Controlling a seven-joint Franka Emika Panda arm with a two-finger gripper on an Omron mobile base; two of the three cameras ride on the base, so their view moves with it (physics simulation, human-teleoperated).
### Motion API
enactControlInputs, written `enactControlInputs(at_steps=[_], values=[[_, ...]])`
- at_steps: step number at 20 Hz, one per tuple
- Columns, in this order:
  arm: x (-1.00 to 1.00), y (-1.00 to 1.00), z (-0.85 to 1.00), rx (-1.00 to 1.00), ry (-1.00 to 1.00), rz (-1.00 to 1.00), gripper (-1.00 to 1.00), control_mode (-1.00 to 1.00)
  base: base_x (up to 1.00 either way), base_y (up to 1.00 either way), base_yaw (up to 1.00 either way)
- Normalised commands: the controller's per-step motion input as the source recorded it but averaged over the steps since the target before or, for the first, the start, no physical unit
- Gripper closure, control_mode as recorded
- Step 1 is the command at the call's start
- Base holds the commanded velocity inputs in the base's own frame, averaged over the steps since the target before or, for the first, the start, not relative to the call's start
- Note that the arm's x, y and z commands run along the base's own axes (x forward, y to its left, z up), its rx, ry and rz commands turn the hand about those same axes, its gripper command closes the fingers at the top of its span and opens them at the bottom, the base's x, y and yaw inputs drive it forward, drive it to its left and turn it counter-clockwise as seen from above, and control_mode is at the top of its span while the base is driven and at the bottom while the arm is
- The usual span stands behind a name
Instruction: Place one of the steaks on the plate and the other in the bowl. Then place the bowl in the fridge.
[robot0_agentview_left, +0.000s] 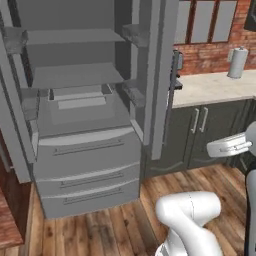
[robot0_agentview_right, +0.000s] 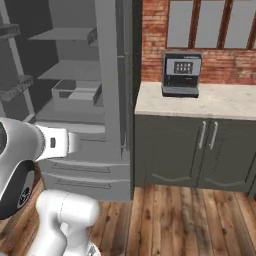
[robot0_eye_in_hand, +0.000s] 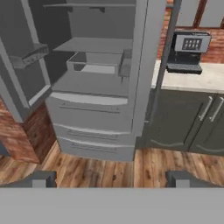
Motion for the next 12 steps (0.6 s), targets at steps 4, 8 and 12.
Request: enactControlInputs(at_steps=[4,8,12], values=[[0.0,0.0,0.0,0.0,0.0,0.0,-1.0,1.0,0.0,-0.91,-0.24],[0.0,0.0,0.0,0.0,0.0,0.0,-1.0,1.0,0.0,-0.76,-0.3],[0.0,0.0,0.0,0.0,0.0,0.0,-1.0,1.0,0.0,-0.58,-0.33]])
